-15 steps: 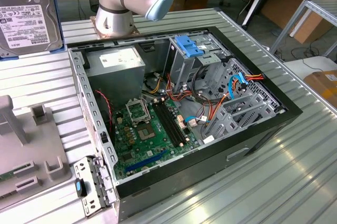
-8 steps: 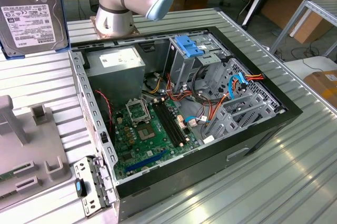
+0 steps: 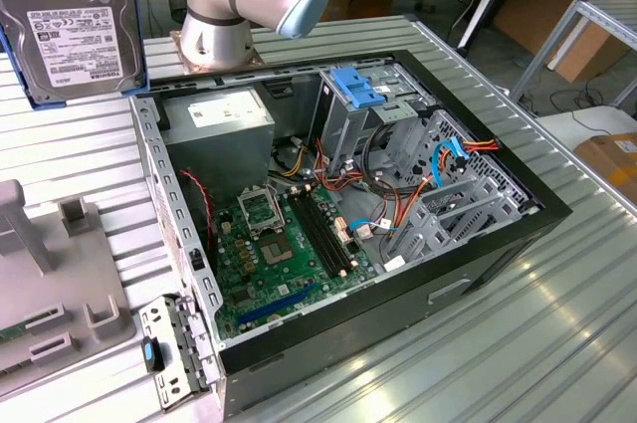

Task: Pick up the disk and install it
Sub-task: 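Pick up the disk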

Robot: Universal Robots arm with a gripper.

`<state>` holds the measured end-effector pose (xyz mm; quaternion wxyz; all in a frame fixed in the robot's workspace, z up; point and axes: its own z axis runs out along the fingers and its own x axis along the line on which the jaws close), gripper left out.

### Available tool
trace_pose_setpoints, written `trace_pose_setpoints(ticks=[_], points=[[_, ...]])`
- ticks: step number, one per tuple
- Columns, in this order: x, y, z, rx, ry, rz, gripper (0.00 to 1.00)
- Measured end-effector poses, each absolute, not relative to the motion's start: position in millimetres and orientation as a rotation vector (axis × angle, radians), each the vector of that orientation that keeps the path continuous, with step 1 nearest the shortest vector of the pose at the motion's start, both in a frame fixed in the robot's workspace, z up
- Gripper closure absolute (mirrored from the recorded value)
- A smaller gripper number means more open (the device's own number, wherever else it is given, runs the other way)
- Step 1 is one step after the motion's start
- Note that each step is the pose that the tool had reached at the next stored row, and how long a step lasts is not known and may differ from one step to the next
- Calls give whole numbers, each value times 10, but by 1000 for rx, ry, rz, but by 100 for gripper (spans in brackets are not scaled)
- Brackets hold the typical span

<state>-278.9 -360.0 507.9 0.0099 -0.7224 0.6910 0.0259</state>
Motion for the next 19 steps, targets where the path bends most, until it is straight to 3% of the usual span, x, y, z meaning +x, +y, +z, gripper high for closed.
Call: trace_pose_setpoints(ticks=[19], points=[[-2507, -3599, 5080, -2255, 2157, 81, 64]])
